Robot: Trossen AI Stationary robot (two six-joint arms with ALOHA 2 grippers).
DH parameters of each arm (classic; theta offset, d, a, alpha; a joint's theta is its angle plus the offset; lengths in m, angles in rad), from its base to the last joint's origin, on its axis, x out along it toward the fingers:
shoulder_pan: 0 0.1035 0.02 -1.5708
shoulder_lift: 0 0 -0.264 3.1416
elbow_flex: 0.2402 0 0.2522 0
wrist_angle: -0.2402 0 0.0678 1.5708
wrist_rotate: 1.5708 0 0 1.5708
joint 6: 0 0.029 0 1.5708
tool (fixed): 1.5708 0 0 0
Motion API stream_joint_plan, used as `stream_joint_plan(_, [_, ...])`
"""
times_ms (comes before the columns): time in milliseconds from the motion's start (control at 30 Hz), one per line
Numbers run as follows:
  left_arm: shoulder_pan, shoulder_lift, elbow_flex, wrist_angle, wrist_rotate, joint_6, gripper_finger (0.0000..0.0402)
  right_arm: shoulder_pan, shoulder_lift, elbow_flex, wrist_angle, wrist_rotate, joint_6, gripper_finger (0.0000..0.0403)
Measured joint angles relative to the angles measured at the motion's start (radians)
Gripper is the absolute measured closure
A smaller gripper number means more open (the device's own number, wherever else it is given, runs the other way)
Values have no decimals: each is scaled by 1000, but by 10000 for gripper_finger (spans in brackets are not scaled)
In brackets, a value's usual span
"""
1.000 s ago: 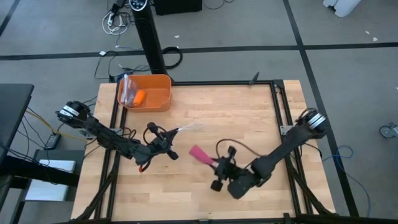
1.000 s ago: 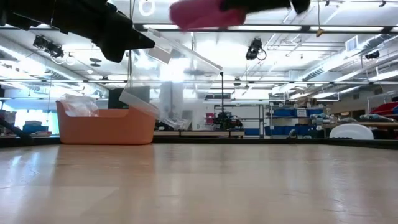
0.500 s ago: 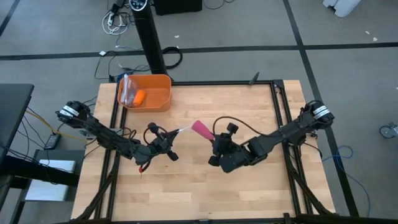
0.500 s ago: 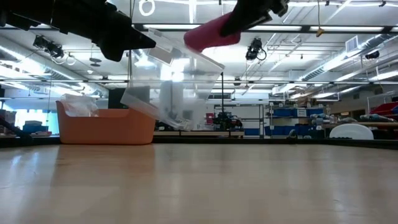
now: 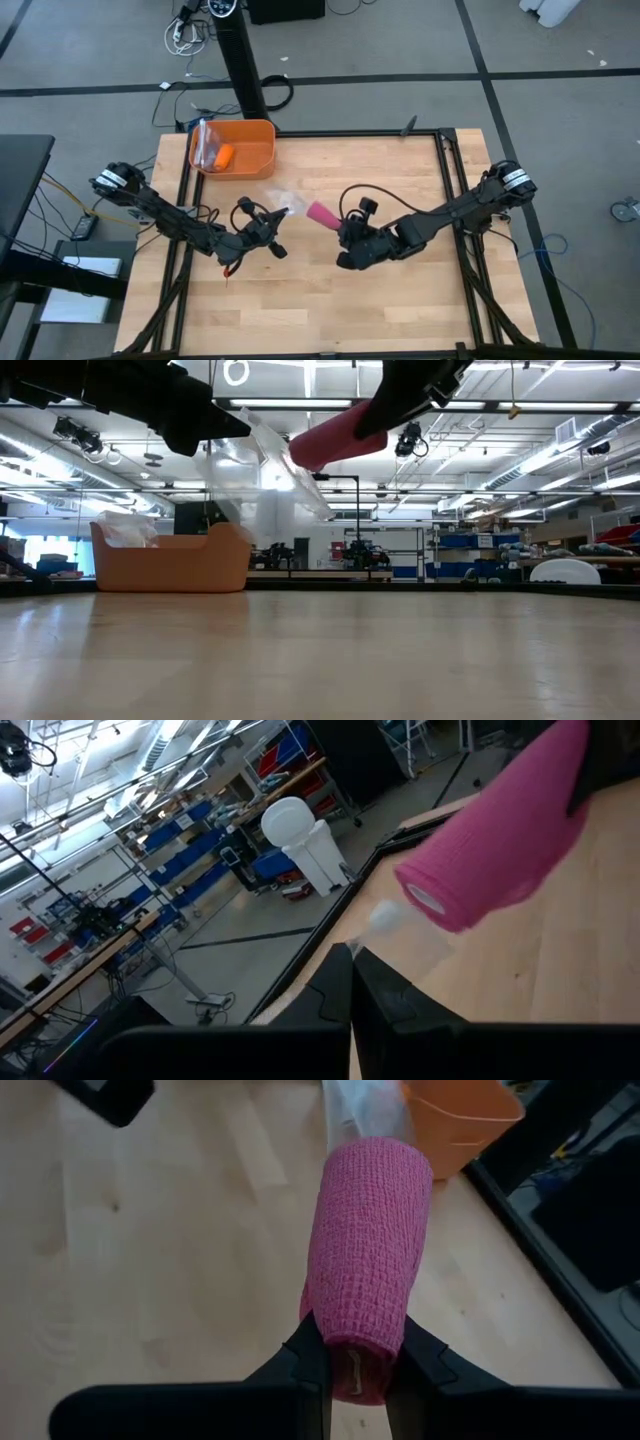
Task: Roll bandage
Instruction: Put the pink bandage into the transparent zip bag
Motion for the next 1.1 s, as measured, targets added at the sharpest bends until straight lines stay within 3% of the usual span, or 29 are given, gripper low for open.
stream_joint_plan(567, [0, 0, 1, -5, 7, -1, 401, 30, 0, 0, -25, -21, -3, 349])
stream_joint_plan(833, [0, 0, 1, -22, 7, -3, 401, 86, 1, 58, -57, 96, -5, 349])
stream_joint_plan(1100, [0, 0, 1, -19, 7, -23, 401, 36, 0, 64, -75, 130, -18, 349])
